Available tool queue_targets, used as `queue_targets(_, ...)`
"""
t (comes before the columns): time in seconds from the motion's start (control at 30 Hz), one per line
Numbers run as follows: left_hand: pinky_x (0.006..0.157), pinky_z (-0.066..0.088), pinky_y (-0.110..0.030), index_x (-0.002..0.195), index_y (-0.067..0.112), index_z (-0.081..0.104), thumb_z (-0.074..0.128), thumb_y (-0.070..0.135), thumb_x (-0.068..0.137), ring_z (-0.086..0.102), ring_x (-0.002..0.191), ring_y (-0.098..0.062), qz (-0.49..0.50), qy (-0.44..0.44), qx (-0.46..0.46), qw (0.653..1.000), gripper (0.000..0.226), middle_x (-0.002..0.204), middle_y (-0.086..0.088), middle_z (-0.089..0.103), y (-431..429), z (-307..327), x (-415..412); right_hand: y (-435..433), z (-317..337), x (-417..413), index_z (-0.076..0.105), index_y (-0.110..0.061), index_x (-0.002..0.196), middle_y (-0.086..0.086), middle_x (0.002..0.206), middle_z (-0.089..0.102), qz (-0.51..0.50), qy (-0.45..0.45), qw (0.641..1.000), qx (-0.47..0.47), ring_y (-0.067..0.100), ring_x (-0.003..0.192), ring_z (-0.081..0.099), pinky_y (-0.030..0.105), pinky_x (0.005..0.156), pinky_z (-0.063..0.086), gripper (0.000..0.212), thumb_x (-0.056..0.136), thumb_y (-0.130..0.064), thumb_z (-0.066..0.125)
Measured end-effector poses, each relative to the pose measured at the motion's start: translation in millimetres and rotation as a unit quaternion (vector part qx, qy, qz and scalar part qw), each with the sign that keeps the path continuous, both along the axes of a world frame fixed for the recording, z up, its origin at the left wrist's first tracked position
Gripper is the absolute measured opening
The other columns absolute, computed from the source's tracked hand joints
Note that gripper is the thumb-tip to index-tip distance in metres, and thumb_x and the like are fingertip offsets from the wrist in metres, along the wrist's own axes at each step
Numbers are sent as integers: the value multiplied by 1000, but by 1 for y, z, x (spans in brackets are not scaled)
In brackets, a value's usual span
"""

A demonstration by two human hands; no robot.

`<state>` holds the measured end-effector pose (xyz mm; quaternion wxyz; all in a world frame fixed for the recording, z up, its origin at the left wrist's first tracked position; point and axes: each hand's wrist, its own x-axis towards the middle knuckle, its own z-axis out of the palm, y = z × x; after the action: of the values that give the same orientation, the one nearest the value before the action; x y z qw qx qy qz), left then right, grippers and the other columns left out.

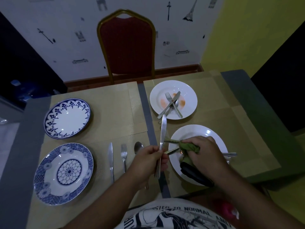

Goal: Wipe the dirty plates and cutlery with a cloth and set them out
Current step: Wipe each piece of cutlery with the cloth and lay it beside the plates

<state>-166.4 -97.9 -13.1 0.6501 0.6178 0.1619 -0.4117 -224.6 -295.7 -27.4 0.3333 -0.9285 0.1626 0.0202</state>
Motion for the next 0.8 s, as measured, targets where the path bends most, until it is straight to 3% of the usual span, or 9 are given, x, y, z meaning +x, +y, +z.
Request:
queue_targets(0.07, 68, 58, -30, 104, 0, 71, 59, 11, 98, 65, 72, -18, 15, 13, -10, 1000, 17, 80, -8, 68, 4, 0, 0, 6, 1, 3, 71, -36, 108, -20, 104, 65, 13, -6, 1000, 9, 13, 104, 44, 26, 86, 37, 36, 84, -11, 63)
queue_targets(0.17, 59, 47, -22, 102, 9, 76, 64, 18, 95, 56, 59, -9, 2, -25, 63, 998, 17, 60, 9, 61, 12, -3, 3, 11, 2, 7, 70, -37, 108, -21, 105, 65, 25, -13, 999, 23, 13, 106, 46, 31, 91, 40, 38, 83, -10, 63)
queue_targets(0.23, 51, 41, -19, 104, 11, 76, 64, 20, 95, 48, 52, -7, 2, -47, 78, 996, 18, 55, 9, 56, 20, -1, 6, 15, 3, 10, 71, -36, 108, -21, 105, 65, 32, -12, 999, 28, 12, 105, 45, 29, 90, 39, 37, 84, -9, 63)
queue_targets(0.33, 52, 42, -21, 106, 15, 73, 57, 25, 98, 58, 60, -12, 0, -51, 71, 996, 21, 77, -2, 72, 33, 7, 12, 21, 4, 16, 71, -34, 109, -16, 106, 66, 41, -12, 999, 31, 13, 106, 45, 27, 89, 38, 39, 83, -7, 62)
queue_targets(0.47, 69, 49, -31, 105, 15, 71, 51, 33, 97, 71, 88, -21, 32, -15, 31, 999, 28, 99, -4, 79, 46, 13, 21, 31, 5, 25, 70, -33, 111, -11, 108, 67, 56, -9, 998, 31, 15, 105, 45, 29, 88, 39, 40, 82, -6, 64)
queue_targets(0.63, 85, 58, -50, 105, 7, 64, 62, 5, 93, 72, 94, -32, 96, -25, -18, 995, 13, 111, -24, 71, 62, 5, 26, 46, 5, 35, 70, -34, 110, -12, 105, 65, 71, -16, 997, 40, 16, 104, 45, 30, 85, 38, 43, 80, -3, 65)
queue_targets(0.7, 83, 59, -54, 101, 9, 52, 61, -1, 93, 73, 93, -37, 110, -36, -29, 993, 17, 111, -27, 70, 68, 1, 27, 51, 5, 37, 71, -35, 109, -13, 105, 66, 78, -17, 996, 42, 17, 104, 46, 31, 86, 39, 44, 80, -3, 66)
queue_targets(0.8, 69, 61, -42, 108, 12, 41, 58, -2, 95, 74, 85, -31, 125, -39, -35, 991, 25, 106, -23, 73, 75, -1, 28, 58, 5, 39, 71, -35, 109, -13, 106, 66, 93, -13, 995, 46, 18, 105, 48, 33, 89, 42, 44, 80, -3, 65)
